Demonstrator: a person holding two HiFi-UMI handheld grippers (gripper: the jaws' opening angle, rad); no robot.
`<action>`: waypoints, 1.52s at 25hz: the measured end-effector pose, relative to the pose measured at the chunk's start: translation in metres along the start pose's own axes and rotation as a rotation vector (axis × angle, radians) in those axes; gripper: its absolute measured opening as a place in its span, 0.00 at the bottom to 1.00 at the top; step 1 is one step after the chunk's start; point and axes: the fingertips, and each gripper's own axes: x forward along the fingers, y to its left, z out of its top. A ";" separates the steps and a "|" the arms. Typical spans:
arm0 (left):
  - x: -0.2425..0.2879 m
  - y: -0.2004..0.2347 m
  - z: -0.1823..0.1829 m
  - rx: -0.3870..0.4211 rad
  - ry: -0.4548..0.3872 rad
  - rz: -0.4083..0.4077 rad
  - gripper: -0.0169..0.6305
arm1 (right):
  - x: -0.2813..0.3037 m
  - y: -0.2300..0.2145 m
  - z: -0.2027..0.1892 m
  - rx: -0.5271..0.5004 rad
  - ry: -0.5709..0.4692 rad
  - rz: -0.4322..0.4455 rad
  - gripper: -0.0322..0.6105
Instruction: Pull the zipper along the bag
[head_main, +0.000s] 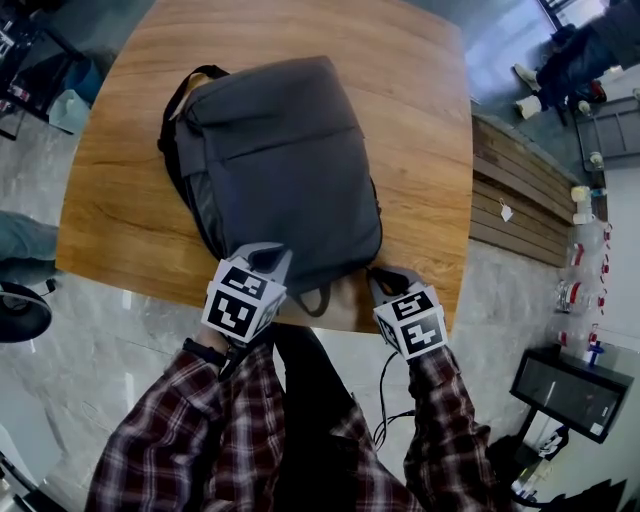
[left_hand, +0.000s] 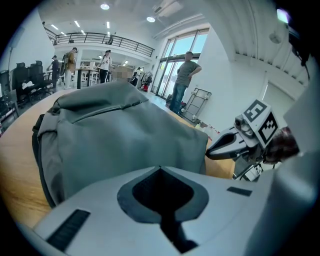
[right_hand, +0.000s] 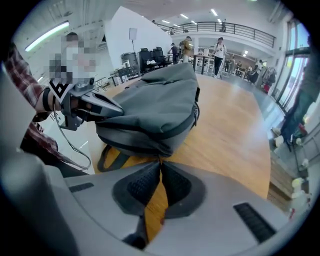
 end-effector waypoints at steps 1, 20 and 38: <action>0.000 0.001 -0.001 0.000 0.011 -0.005 0.04 | 0.001 0.005 -0.004 0.010 0.005 0.005 0.08; -0.020 0.023 0.020 -0.036 -0.004 0.195 0.04 | 0.034 0.185 0.044 0.093 -0.079 0.220 0.08; -0.008 0.024 -0.008 0.117 -0.007 0.152 0.04 | 0.021 0.127 0.024 -0.183 -0.056 0.166 0.08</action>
